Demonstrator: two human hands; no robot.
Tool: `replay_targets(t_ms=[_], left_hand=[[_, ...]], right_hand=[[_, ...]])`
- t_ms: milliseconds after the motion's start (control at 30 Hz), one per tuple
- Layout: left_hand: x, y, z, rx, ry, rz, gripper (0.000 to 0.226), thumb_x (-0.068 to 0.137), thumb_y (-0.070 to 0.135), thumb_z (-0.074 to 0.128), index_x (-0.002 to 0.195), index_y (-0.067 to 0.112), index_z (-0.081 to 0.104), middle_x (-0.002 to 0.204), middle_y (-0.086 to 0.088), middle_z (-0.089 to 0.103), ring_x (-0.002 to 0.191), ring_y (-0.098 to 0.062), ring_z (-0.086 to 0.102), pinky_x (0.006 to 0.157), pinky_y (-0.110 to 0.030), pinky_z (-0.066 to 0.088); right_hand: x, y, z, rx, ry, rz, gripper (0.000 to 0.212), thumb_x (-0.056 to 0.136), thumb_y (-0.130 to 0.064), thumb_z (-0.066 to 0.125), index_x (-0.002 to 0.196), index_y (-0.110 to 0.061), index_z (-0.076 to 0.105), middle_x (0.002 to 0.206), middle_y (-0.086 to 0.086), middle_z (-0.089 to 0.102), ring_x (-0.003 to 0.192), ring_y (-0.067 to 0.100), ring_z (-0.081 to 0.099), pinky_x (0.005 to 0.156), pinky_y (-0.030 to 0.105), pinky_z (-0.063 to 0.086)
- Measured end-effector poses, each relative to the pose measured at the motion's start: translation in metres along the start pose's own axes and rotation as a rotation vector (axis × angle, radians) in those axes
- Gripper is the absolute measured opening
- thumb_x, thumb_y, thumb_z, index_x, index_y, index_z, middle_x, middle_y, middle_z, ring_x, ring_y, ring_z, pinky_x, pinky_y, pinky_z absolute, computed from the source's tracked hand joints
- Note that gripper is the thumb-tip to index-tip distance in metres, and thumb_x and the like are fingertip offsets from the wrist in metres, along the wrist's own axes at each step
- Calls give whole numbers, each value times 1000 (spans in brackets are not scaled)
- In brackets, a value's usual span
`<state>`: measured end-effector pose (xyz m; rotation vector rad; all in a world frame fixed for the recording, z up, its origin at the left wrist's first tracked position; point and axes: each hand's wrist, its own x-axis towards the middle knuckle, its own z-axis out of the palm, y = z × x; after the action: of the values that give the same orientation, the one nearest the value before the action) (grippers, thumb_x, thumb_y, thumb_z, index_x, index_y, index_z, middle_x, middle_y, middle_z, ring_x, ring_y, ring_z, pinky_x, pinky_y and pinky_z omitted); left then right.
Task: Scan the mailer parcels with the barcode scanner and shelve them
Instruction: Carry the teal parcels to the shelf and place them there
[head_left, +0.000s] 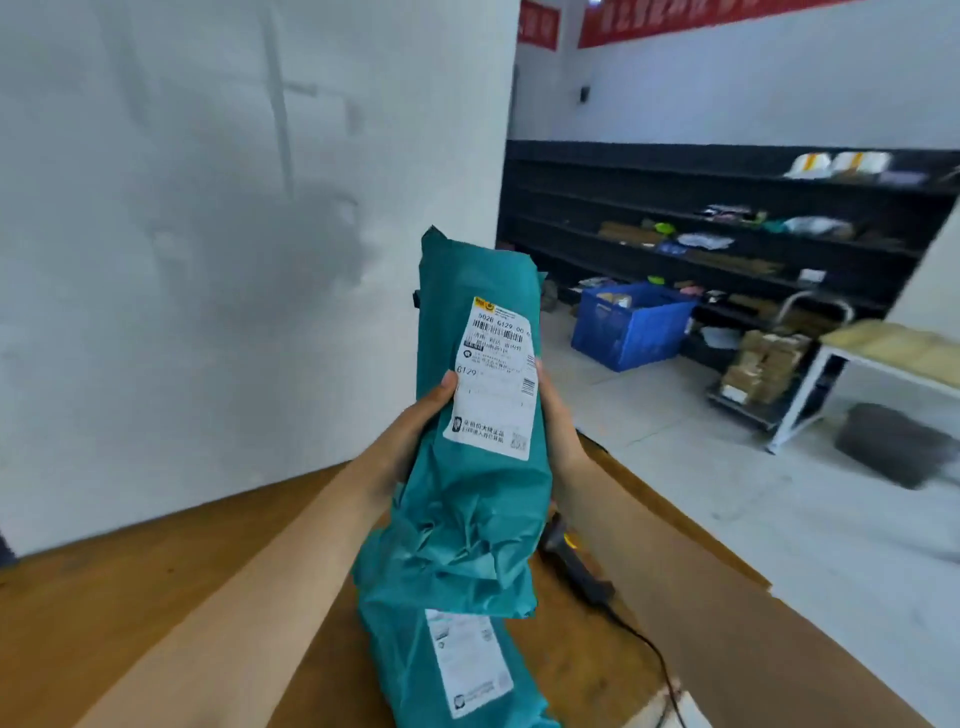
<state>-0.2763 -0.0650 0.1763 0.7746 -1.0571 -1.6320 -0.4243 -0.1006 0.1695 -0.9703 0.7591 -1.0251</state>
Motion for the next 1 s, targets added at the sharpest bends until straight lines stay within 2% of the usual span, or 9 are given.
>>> replay_targets(t_ms=[33,100,167,333,467,700,833,900,1000], left_hand=[[18,-10,28,-7,-59,-5,36,91,43,46,106,18,67,100,-2,75,89,-15,72,71,-25,59],[54,-33,88,-24,-210,-5,50,76,50,66,117,20,67,123,-4,66,113,-19,63,92,-33,53],[91,-57,150,-22,-335,-11,62,68,52,74,121,22,65,132,-5,60,123,-22,57,103,-40,41],[170,-121,309,-13,-507,-24,47,85,48,56,125,24,62,134,-5,58,127,-24,53,112,-45,32],[231,-164,421,2,-580,-79,51,84,50,53,126,21,60,132,-6,60,124,-23,55,113,-46,32],[338,-213,538,59,-624,-133,69,67,56,73,126,22,61,130,-6,62,124,-25,55,114,-46,30],[425,-227,571,75,-648,-114,48,81,52,59,120,25,66,130,-6,62,124,-26,55,114,-46,30],[475,-227,585,68,-651,-90,45,84,52,56,118,25,67,128,-5,63,122,-25,57,112,-46,33],[545,-211,605,48,-601,-86,38,79,48,55,104,25,72,115,-4,70,106,-21,67,97,-41,45]], right_hand=[[-12,-18,-29,0,43,-29,52,94,-58,36,116,-23,67,107,4,75,98,22,72,83,36,56],[-38,-55,-93,11,127,-92,51,94,-56,37,111,-21,70,106,7,75,93,22,73,78,35,56],[-67,-90,-158,-5,189,-143,49,94,-56,38,106,-21,72,105,7,75,90,23,73,78,36,54],[-142,-160,-309,-5,335,-251,58,78,-61,50,117,-22,68,118,10,71,106,29,68,92,44,51],[-181,-213,-420,21,406,-309,63,78,-62,51,123,-20,65,127,13,66,120,34,59,107,50,40],[-184,-267,-569,80,435,-394,66,79,-60,51,129,-18,61,130,14,64,120,35,59,106,51,42],[-138,-304,-641,56,449,-415,61,78,-61,50,121,-20,66,124,13,67,113,33,63,100,47,46],[-104,-328,-677,10,459,-409,62,78,-63,52,122,-21,66,125,13,67,115,33,62,103,48,45],[-45,-372,-725,-51,467,-390,63,82,-66,49,125,-23,65,126,11,67,118,33,61,106,48,43]])
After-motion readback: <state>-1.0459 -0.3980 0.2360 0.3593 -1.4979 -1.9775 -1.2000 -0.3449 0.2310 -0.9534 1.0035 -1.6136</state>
